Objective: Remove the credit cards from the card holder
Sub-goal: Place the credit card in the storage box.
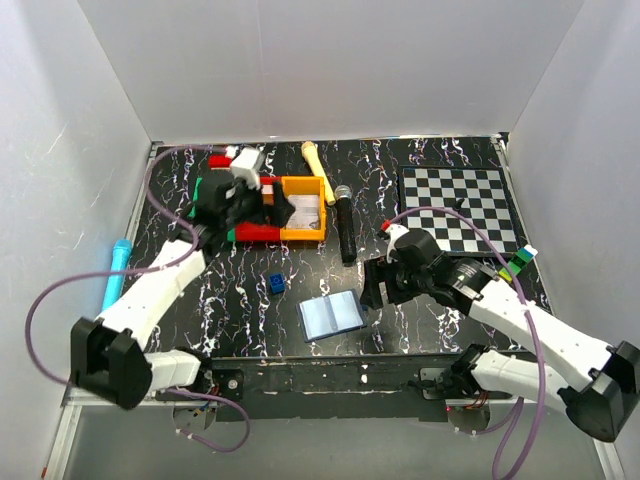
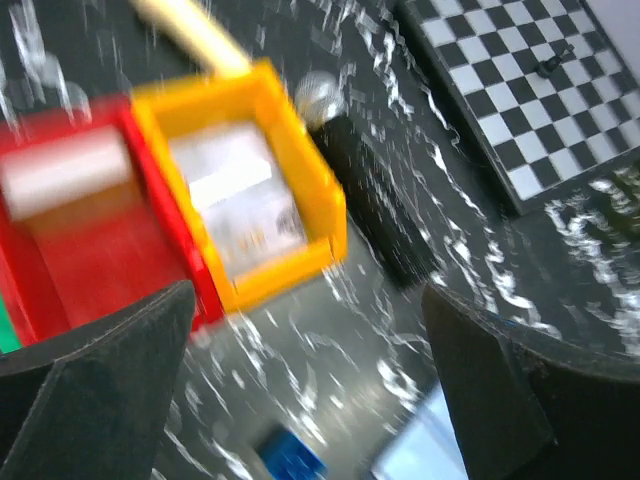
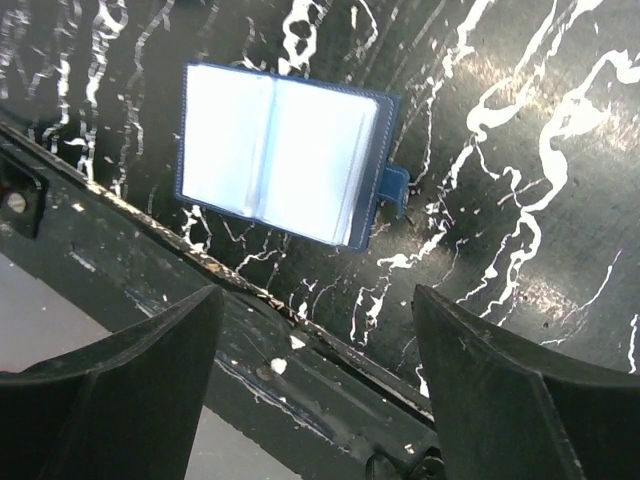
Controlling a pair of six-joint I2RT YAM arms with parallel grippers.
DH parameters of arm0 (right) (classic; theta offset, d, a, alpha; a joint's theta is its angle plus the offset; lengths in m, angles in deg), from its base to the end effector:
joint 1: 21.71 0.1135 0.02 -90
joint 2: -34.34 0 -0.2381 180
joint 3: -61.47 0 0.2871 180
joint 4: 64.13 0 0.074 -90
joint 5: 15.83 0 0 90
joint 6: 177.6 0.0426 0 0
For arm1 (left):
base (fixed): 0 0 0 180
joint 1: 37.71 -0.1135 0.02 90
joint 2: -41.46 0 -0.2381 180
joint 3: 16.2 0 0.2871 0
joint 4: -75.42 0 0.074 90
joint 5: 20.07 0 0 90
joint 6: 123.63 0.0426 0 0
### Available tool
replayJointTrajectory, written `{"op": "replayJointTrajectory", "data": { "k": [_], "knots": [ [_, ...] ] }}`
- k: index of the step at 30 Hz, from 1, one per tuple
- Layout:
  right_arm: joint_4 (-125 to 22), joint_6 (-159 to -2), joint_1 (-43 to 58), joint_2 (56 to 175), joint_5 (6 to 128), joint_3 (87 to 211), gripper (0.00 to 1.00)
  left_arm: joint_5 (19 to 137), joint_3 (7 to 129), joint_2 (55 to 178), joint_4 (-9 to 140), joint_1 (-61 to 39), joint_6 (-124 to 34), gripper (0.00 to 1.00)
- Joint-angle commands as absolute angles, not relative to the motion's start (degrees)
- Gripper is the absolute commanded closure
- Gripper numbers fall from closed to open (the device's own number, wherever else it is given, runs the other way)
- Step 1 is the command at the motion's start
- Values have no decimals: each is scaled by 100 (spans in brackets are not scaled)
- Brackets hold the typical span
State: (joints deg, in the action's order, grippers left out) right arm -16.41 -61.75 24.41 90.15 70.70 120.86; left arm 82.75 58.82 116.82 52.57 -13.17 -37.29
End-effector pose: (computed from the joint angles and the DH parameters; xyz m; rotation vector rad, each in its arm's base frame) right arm 0.1758 0.1866 0.2472 -0.4611 2.4015 0.6677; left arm 0.3173 -0.1553 0.2967 0.5080 1.9394 -0.5391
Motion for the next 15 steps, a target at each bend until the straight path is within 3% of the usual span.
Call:
{"op": "replayJointTrajectory", "data": {
  "k": [1,7,11,15],
  "knots": [
    [-2077,-5860,2311,9418,7189,11880,19,8823,4676,10564,4791,-1294,-6955,2],
    [-2526,-5727,2188,10358,6872,11897,25,6467,4369,9580,3550,947,-7983,2],
    [-2597,-5719,2179,10955,6793,12072,32,6500,3490,8841,3909,1265,-8566,2],
    [-2614,-5692,2170,11334,6968,12143,40,6685,3348,8682,3682,1283,-8575,4]
  ]
}}
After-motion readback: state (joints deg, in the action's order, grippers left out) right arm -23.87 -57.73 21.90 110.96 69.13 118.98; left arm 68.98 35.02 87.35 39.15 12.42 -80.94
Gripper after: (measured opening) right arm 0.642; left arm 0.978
